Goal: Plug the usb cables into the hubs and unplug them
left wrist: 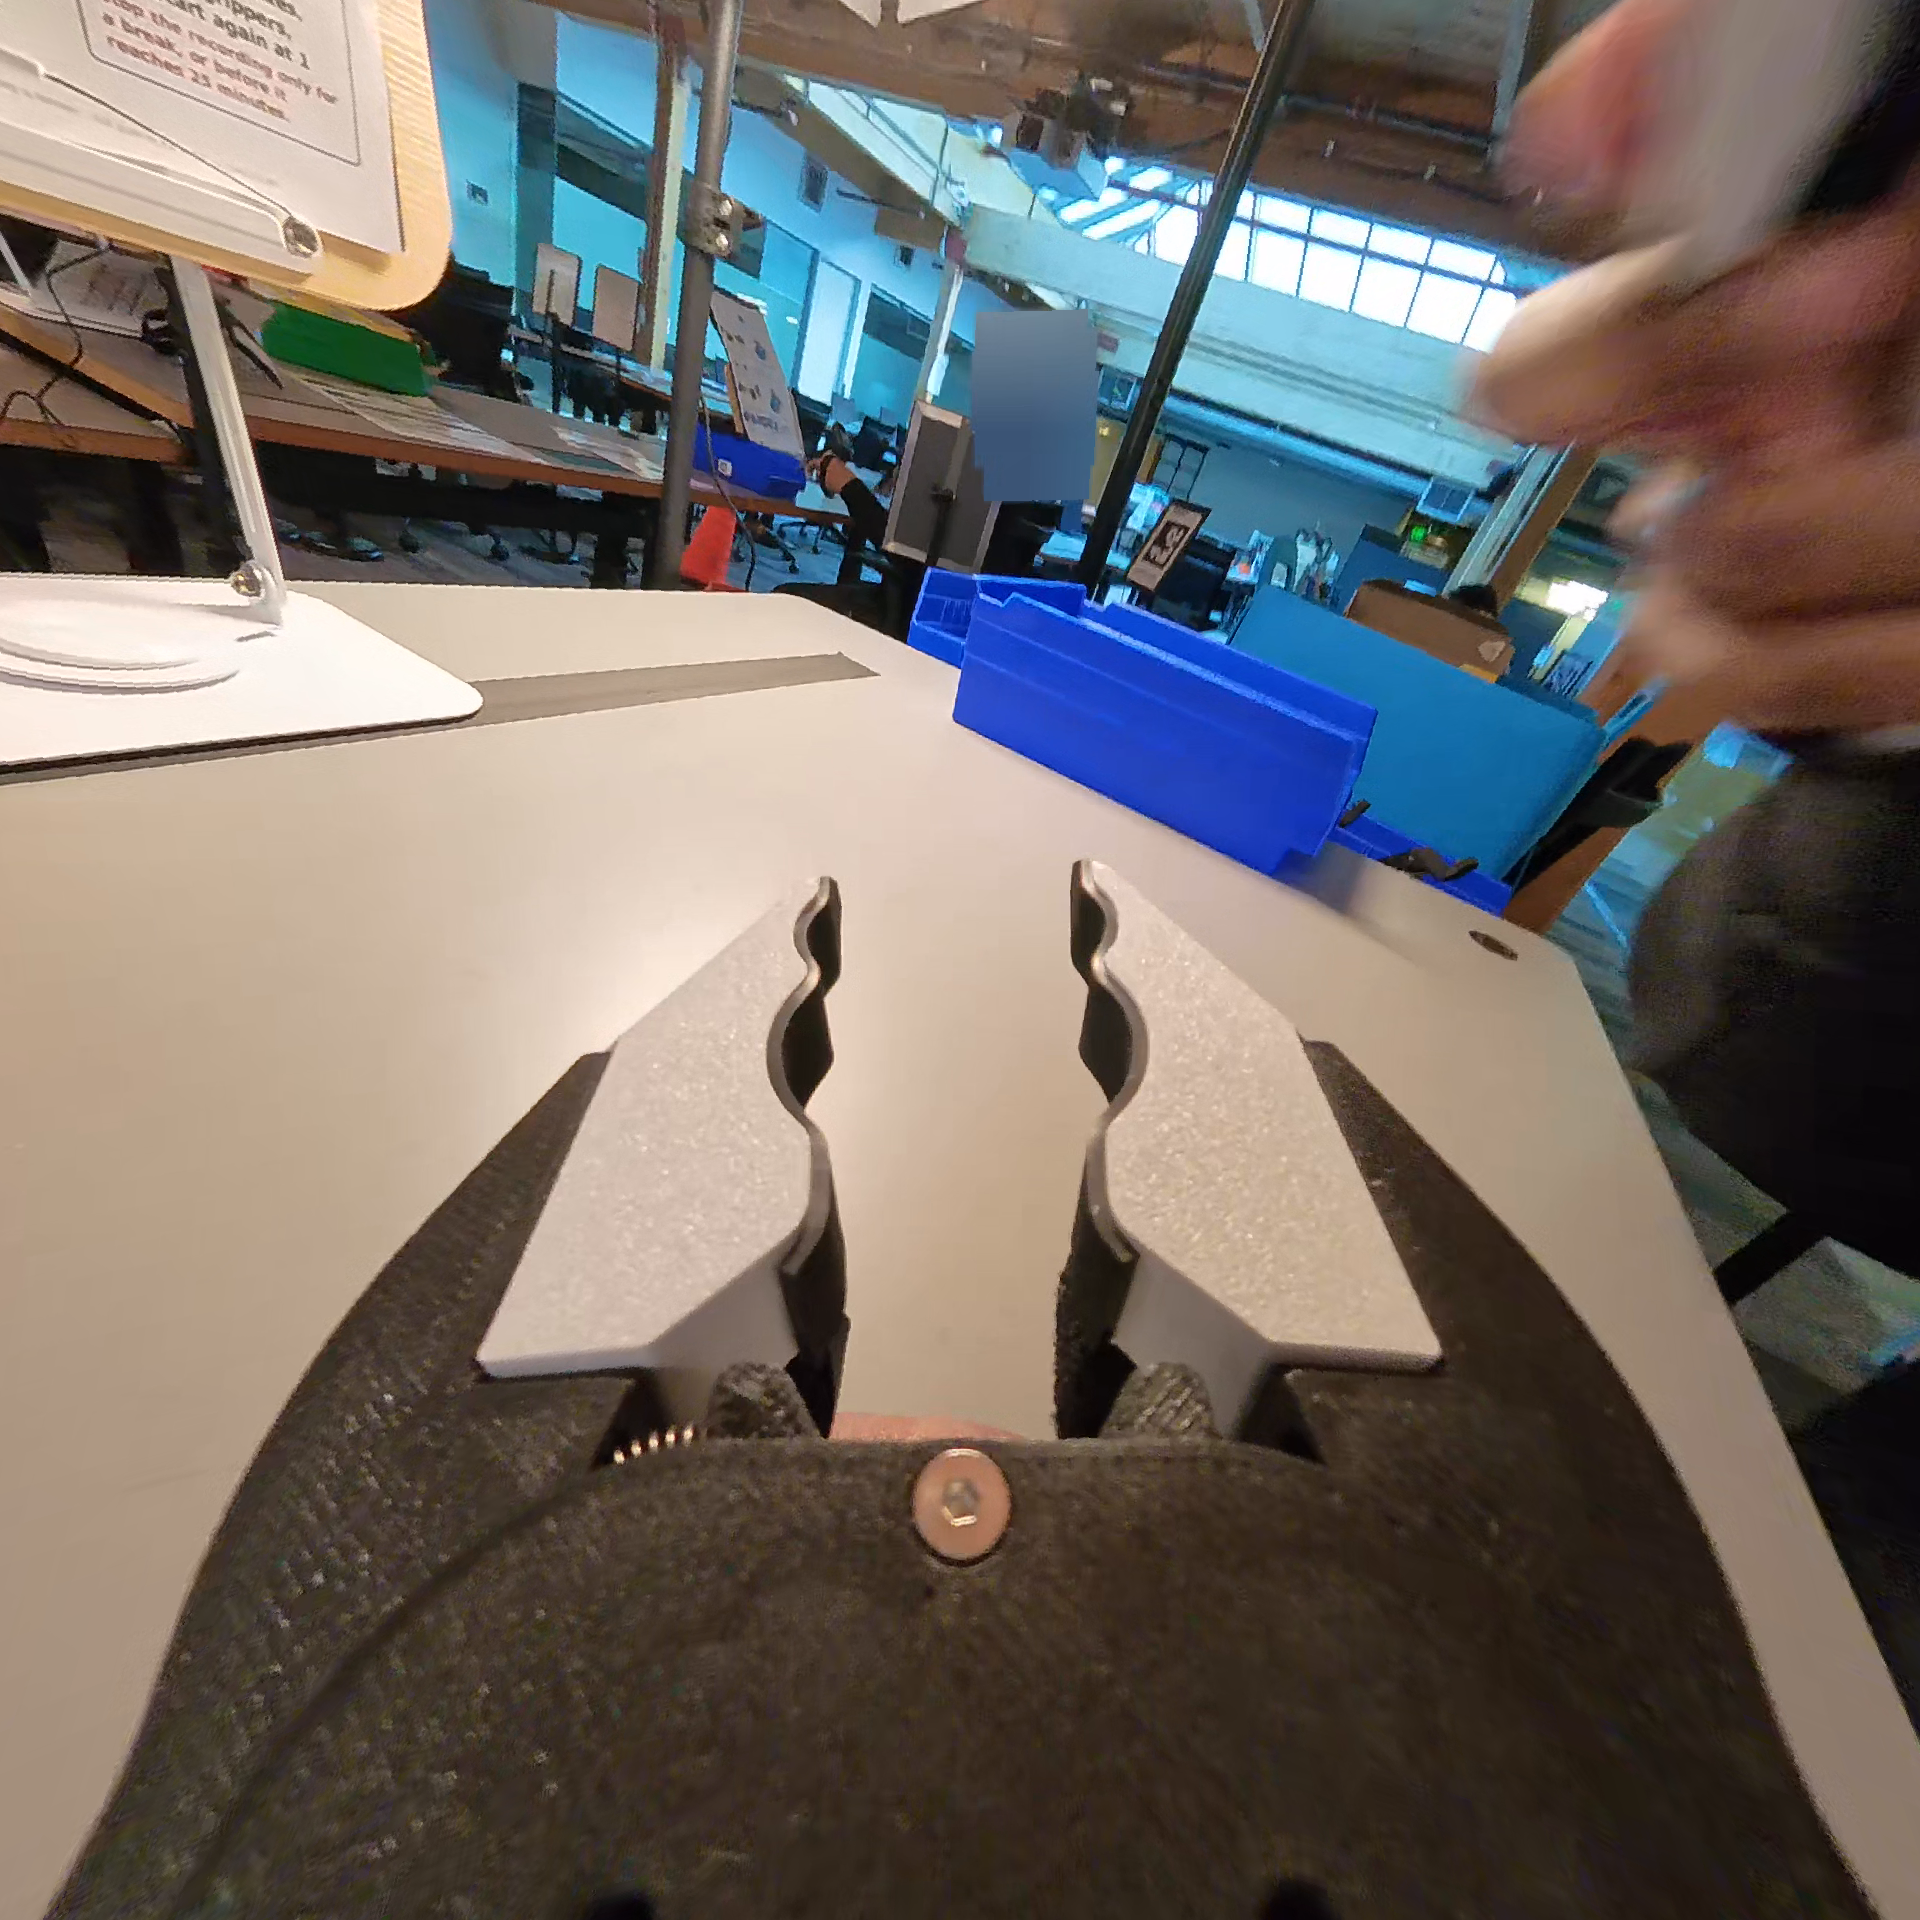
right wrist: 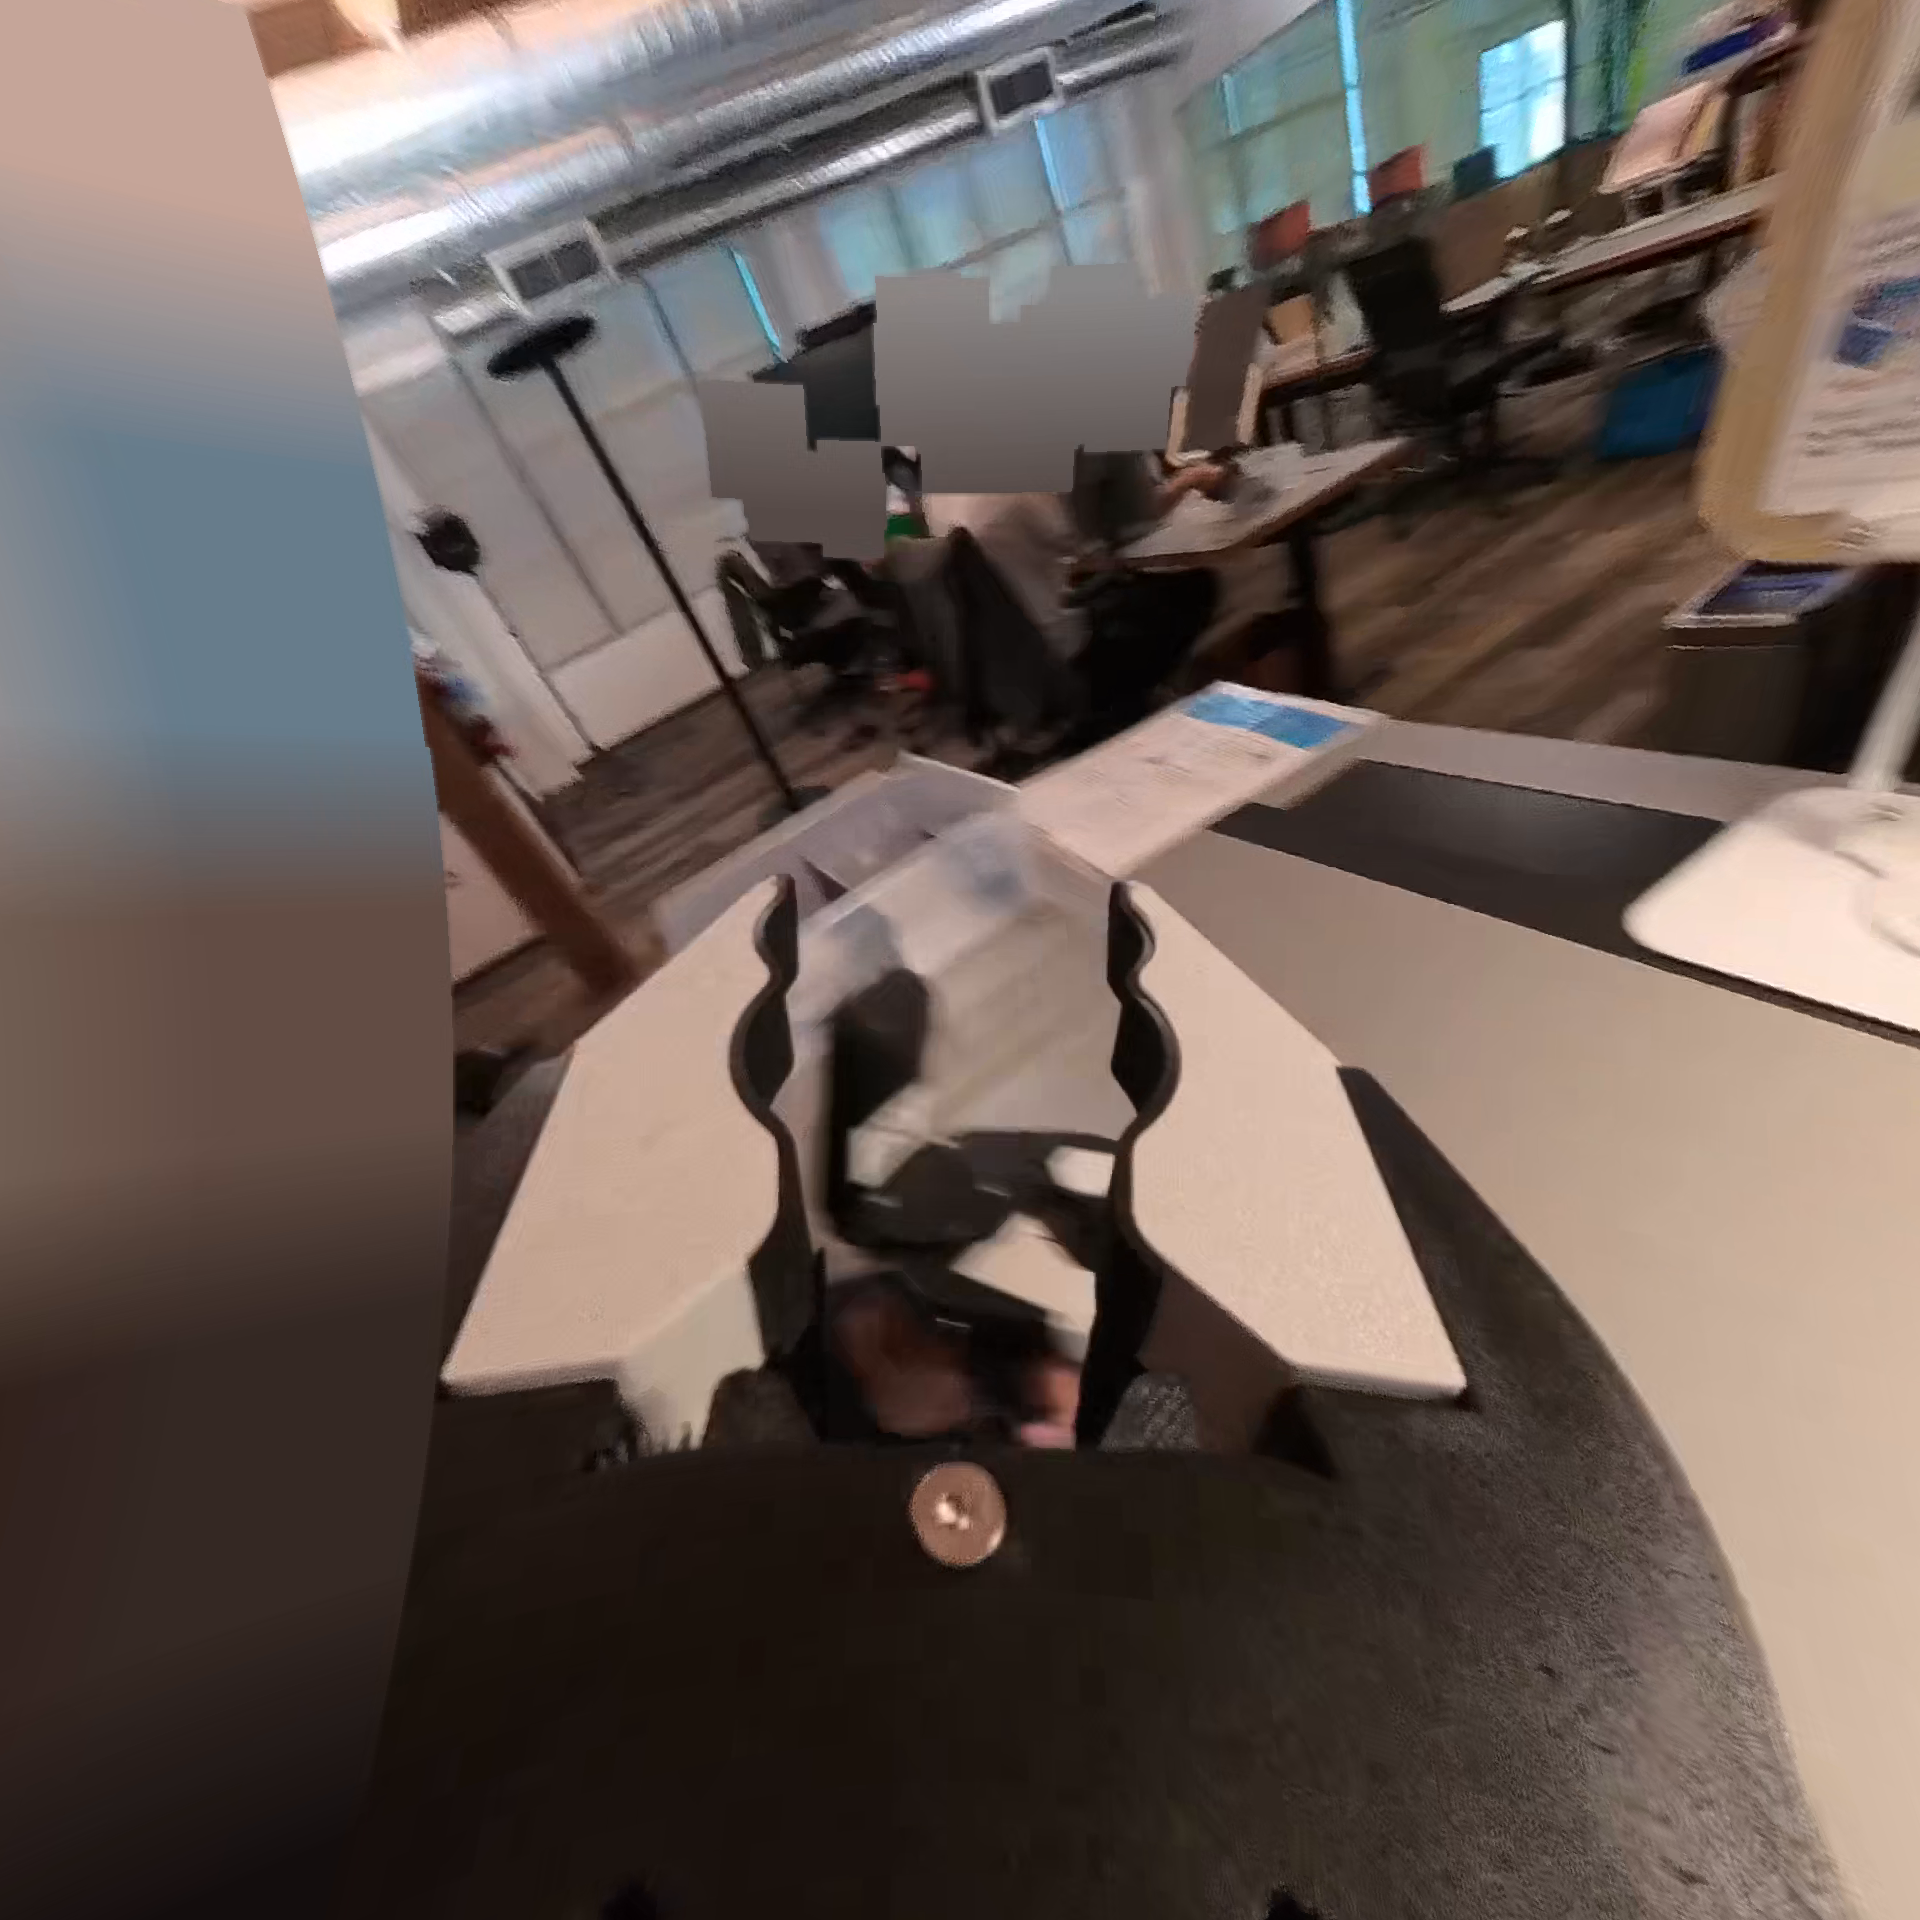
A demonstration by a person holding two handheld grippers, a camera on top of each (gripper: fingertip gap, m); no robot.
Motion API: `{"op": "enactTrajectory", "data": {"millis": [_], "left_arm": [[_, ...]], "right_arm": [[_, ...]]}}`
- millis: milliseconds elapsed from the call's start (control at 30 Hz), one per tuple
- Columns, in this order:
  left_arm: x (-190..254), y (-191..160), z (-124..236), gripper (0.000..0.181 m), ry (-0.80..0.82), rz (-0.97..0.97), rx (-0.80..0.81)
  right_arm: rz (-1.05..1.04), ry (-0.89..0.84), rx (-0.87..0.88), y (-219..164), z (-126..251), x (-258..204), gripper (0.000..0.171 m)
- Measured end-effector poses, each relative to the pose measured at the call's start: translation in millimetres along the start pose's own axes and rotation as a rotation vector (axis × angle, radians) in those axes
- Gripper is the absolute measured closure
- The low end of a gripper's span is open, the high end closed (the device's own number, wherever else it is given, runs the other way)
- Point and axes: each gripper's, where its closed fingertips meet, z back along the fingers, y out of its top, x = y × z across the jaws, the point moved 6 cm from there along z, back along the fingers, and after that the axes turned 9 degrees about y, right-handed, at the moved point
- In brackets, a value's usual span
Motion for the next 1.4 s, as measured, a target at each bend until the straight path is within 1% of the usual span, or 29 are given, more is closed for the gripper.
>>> {"op": "enactTrajectory", "data": {"millis": [67,133,167,200,267,333,367,433,467,600,667,733,767,833,867,933,967,1033,1067,1133,1200,1300,1400], "left_arm": [[3,-4,-1,0.135,0.005,-0.055,-0.044],[4,-8,-5,0.134,0.039,-0.098,-0.09],[4,-10,-6,0.133,0.05,-0.105,-0.11],[4,-12,-7,0.133,0.053,-0.107,-0.127],[3,-14,-10,0.133,0.039,-0.091,-0.153],[1,-15,-12,0.132,0.017,-0.052,-0.18],[-1,-15,-12,0.13,0.016,-0.032,-0.185],[-4,-14,-11,0.129,0.015,-0.001,-0.175],[-5,-13,-10,0.129,0.019,0.006,-0.165],[-13,-3,5,0.124,0.115,0.013,-0.115],[-20,18,28,0.122,0.174,0.049,-0.045],[-30,52,64,0.122,0.266,0.065,0.035],[-37,71,86,0.122,0.334,0.044,0.06],[-56,108,136,0.123,0.543,-0.029,0.063],[-68,125,162,0.123,0.668,-0.069,0.037],[-96,151,216,0.124,0.931,-0.155,-0.066],[-112,159,241,0.125,1.045,-0.182,-0.14],[-147,159,281,0.126,1.18,-0.158,-0.349],[-166,151,298,0.126,1.214,-0.118,-0.461],[-201,129,324,0.129,1.224,-0.004,-0.672],[-229,105,343,0.127,1.232,0.086,-0.841],[-257,71,352,0.123,1.184,0.193,-0.988],[-277,49,351,0.117,1.161,0.247,-1.041]], "right_arm": [[0.036,-0.067,-0.09,-38,6,59,0.111],[0.045,-0.155,-0.151,-77,18,115,0.111],[0.049,-0.207,-0.212,-99,26,140,0.111],[0.054,-0.236,-0.275,-118,34,159,0.111],[0.058,-0.309,-0.294,-138,53,188,0.111],[-0.009,-0.239,-0.23,-133,65,189,0.114],[0.0,-0.242,-0.201,-129,71,191,0.115],[0.027,-0.273,-0.217,-130,78,194,0.118],[0.017,-0.256,-0.229,-132,79,192,0.117],[-0.021,-0.215,-0.276,-139,82,187,0.117],[-0.033,-0.197,-0.278,-140,83,186,0.117],[-0.047,-0.173,-0.28,-140,84,185,0.118],[-0.055,-0.163,-0.278,-140,84,185,0.118],[-0.076,-0.145,-0.281,-141,84,185,0.118],[-0.086,-0.134,-0.284,-142,83,186,0.118],[-0.105,-0.117,-0.277,-141,84,186,0.118],[-0.112,-0.111,-0.27,-141,85,186,0.118],[-0.13,-0.093,-0.257,-140,86,186,0.118],[-0.143,-0.085,-0.252,-140,88,186,0.118],[-0.169,-0.069,-0.242,-140,90,187,0.118],[-0.198,-0.056,-0.231,-139,92,189,0.118],[-0.228,-0.039,-0.211,-138,95,190,0.118],[-0.241,-0.036,-0.205,-138,95,191,0.118]]}}
